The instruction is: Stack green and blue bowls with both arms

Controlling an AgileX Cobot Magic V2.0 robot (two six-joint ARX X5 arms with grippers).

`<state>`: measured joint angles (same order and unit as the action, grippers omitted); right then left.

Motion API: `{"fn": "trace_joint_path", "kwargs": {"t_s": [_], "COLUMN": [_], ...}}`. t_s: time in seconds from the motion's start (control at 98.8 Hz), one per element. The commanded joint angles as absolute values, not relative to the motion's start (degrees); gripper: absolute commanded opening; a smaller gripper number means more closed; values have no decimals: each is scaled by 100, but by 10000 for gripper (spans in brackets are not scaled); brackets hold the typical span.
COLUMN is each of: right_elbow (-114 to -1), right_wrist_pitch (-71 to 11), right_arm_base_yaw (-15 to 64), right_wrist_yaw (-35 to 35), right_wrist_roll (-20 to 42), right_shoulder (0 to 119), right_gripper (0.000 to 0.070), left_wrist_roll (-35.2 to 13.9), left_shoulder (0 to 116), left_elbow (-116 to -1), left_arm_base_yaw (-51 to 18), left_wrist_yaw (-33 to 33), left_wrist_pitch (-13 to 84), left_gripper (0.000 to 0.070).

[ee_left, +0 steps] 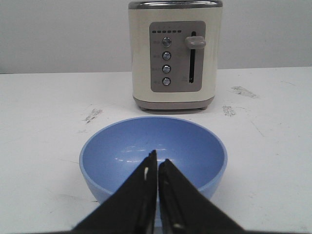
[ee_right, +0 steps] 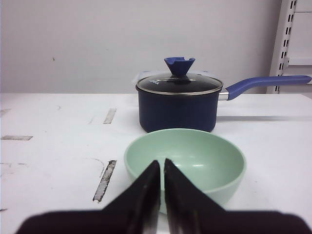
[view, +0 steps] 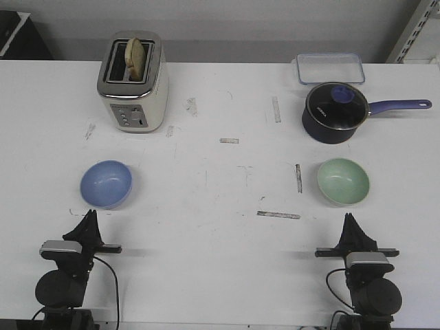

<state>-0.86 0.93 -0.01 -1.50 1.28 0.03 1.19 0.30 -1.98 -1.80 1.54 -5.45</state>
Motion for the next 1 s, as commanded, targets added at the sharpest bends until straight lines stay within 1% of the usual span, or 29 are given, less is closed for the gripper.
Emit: {"fn": "trace_joint_path", "kwargs": {"t_s": [0.0, 0.466, 0.587, 0.699, 0.992], "right_elbow": [-73, -469, -580, -749, -1483], "right_wrist_pitch": [167, 123, 117, 113, 93], "right_arm_base_yaw": [5, 5, 5, 5, 5], "right_wrist_yaw": [-148, -150, -150, -152, -156], "right_wrist_roll": [137, 150, 287, 473, 473], "right_shoulder": [8, 32, 178, 464, 1684], "right_gripper": [5, 5, 5, 5, 5], "left_wrist_roll": [193, 193, 193, 196, 193], "left_shoulder": [19, 19, 19, 19, 19], "left_elbow": [-71, -71, -71, -71, -71], "left_arm_base_yaw": [-189, -189, -189, -189, -189], "left_wrist_yaw": [148, 150, 148, 148, 148], "left_wrist_pitch": [-604, -604, -604, -604, -604], "left_gripper": [2, 2, 2, 2, 2]}}
